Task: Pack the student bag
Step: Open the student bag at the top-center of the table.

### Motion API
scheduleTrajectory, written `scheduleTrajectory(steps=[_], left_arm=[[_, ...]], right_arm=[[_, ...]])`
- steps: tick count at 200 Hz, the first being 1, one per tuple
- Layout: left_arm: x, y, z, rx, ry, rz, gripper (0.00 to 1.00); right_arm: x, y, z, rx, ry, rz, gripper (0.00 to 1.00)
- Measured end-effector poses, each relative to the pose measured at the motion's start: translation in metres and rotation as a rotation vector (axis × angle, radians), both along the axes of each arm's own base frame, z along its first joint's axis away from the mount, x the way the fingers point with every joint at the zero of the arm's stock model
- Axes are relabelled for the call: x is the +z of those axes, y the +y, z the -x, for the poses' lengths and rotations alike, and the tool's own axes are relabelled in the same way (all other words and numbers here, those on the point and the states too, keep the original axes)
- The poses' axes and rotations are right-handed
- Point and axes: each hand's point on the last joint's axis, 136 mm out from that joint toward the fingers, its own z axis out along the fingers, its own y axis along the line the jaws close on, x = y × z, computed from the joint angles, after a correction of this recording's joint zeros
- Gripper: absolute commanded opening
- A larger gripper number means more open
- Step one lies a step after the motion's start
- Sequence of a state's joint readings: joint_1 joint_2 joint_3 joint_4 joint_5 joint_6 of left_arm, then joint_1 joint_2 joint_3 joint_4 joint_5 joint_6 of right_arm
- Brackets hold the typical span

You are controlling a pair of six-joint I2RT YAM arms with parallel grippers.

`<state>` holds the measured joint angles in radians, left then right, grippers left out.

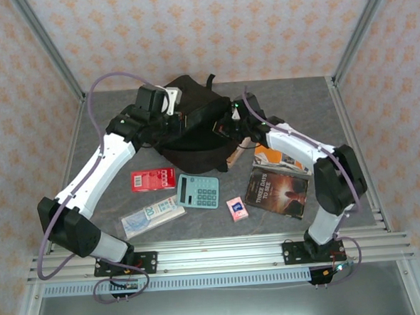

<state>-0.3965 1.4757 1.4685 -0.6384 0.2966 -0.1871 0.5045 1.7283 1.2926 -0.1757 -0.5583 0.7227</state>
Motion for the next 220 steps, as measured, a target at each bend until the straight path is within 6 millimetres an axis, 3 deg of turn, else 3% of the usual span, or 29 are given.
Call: scheduleTrajectory(steps=[21,35,50,85,129,164,200,220], left_arm=[[0.000,-0.002,0.001,-0.001,0.009,0.013,0.41],[0.001,-0.003,0.002,0.001,0.019,0.027,0.58],[0.004,-0.008,-0.001,-0.014,0.029,0.040,0.65],[-0.002,-0.026,-0.014,-0.059,0.083,0.071,0.70],[-0.037,-0.038,-0.016,-0.099,0.198,0.074,0.70],[-0.051,-0.040,-0.010,-0.112,0.240,0.079,0.60],[-0.072,-0.040,0.001,-0.118,0.301,0.081,0.38],[-0.075,-0.039,0.002,-0.117,0.309,0.082,0.10]], right_arm=[[-0.005,0.006,-0.009,-0.004,0.008,-0.015,0.00],[-0.007,0.011,-0.014,-0.007,0.010,-0.028,0.00],[-0.009,0.016,-0.018,-0.008,0.013,-0.042,0.00],[-0.011,0.019,-0.021,-0.014,0.019,-0.055,0.00],[-0.010,0.020,-0.022,-0.015,0.014,-0.058,0.00],[-0.010,0.020,-0.022,-0.014,0.014,-0.058,0.00],[-0.010,0.020,-0.022,-0.014,0.014,-0.058,0.00],[-0.010,0.020,-0.022,-0.014,0.014,-0.058,0.00]])
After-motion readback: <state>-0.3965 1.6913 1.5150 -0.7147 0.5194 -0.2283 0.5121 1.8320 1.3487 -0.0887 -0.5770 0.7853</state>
